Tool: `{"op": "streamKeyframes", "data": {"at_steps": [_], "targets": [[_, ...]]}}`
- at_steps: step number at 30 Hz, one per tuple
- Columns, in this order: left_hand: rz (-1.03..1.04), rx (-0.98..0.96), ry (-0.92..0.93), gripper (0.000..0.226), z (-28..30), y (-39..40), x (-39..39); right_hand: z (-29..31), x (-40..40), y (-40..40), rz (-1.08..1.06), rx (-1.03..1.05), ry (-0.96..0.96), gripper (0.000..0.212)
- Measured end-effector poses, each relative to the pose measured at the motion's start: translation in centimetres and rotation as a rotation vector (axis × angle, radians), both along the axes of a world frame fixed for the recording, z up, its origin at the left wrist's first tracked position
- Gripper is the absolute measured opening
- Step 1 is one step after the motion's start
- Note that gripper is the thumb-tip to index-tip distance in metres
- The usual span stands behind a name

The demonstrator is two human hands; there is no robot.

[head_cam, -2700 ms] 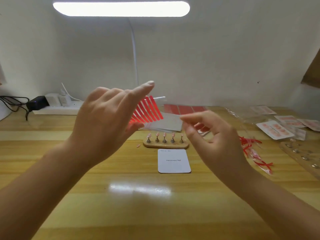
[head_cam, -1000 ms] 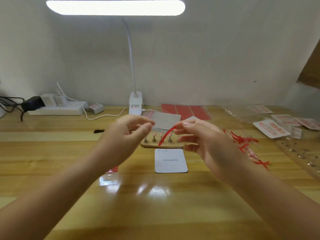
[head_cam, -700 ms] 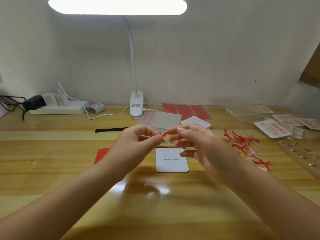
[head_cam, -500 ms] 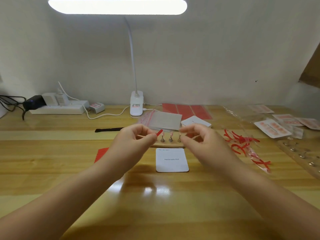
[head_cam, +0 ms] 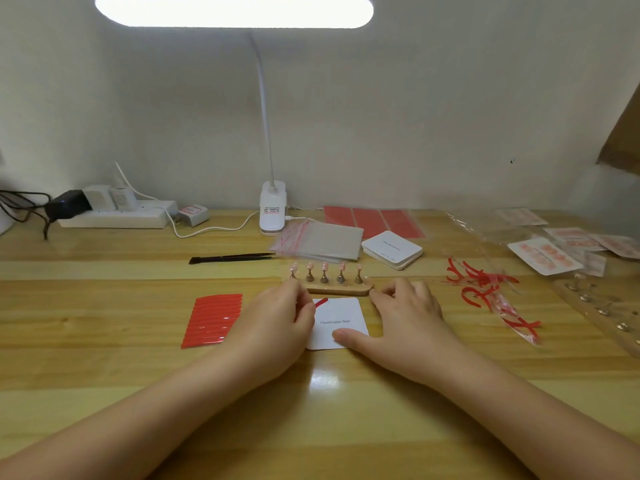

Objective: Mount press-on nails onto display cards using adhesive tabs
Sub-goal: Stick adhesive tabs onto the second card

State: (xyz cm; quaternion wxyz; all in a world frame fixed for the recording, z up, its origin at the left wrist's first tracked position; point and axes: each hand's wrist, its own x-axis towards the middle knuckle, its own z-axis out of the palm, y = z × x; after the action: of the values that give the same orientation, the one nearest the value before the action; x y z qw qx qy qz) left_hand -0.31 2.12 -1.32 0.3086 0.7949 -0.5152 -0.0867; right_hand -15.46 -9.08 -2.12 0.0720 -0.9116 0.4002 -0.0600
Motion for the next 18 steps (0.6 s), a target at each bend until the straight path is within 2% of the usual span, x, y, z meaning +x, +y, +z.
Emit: {"op": "streamKeyframes", "data": {"at_steps": [4,8,11,14,18], "targets": [[0.079,-0.085,0.290,0.012,0.3,-0.2,0.0,-0.5,0.0,0.3,0.023,-0.010,-0.073,0.091],[0.143,-0.231,0.586,0.008,0.7,-0.2,-0.1,-0.3,0.1,0.6,0.067,0.093,-0.290,0.062],[0.133,-0.286,0.603,0.008,1.1,0.0,0.0,0.5,0.0,0.7,0.062,0.289,-0.588,0.031],[0.084,-0.379,0.609,0.009,2.6,0.3,0.0,1.8,-0.1,0.9,0.031,0.476,-0.824,0.021],[0.062,-0.481,0.489,0.007,6.2,1.4,0.9,4.9,-0.4,1.3,0.045,0.691,-1.050,0.011]]}}
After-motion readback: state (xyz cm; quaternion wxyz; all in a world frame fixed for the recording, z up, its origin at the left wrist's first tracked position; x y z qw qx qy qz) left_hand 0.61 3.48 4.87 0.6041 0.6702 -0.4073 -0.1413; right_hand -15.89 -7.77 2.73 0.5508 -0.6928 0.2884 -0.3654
